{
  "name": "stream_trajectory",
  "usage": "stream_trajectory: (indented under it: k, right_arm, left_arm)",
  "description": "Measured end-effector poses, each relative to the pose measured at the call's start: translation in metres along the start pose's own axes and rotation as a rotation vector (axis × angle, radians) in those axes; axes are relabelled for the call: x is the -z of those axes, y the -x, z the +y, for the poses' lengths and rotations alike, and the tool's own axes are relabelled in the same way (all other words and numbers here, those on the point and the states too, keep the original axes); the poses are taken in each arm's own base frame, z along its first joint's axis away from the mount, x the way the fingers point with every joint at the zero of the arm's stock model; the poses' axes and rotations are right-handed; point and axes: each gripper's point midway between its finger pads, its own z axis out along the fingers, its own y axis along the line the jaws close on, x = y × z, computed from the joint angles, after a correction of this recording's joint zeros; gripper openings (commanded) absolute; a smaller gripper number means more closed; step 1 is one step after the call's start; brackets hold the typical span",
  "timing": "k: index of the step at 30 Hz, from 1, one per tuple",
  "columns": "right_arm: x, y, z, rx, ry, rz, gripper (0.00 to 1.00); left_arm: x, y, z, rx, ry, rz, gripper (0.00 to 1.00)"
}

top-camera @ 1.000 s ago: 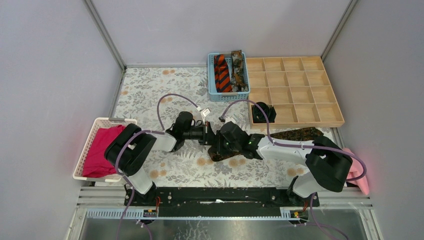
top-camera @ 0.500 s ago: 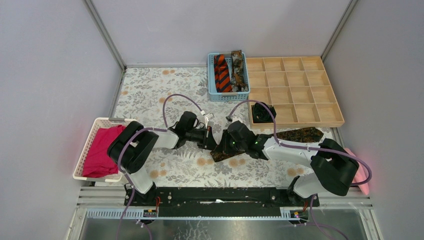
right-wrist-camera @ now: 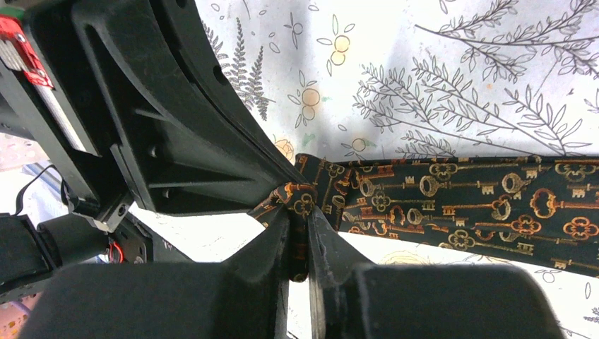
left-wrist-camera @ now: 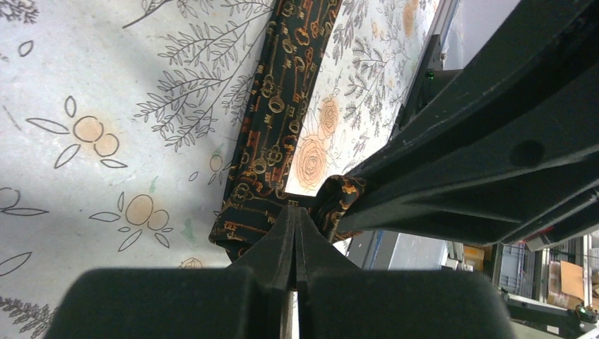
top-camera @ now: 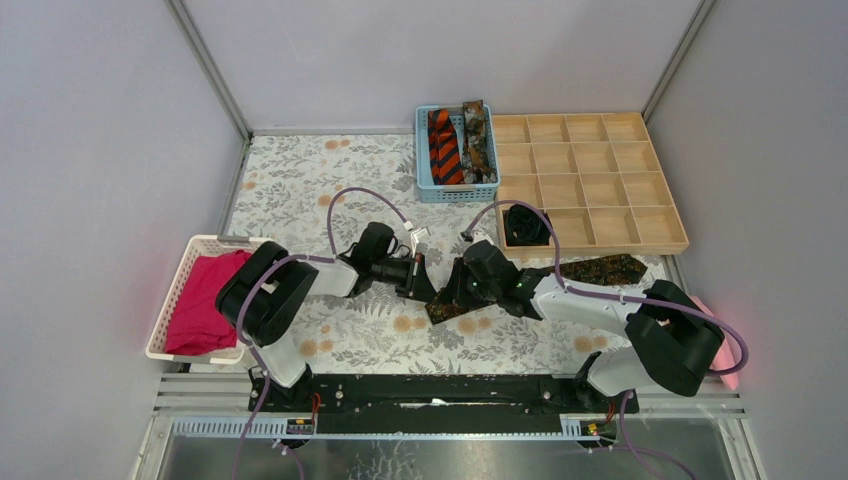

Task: Roll the ties
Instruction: Roll the tie at the center of the board.

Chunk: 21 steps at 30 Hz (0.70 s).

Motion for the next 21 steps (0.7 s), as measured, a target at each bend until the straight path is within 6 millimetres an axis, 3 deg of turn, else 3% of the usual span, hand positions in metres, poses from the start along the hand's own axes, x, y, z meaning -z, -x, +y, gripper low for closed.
stream_trajectory:
  k: [21]
  right_arm:
    - [-0.02, -0.005, -0.004, -0.013, -0.05, 0.145, 0.1]
  left_arm:
    - [-0.01, -0.009, 0.015, 0.085, -0.03, 0.045, 0.02]
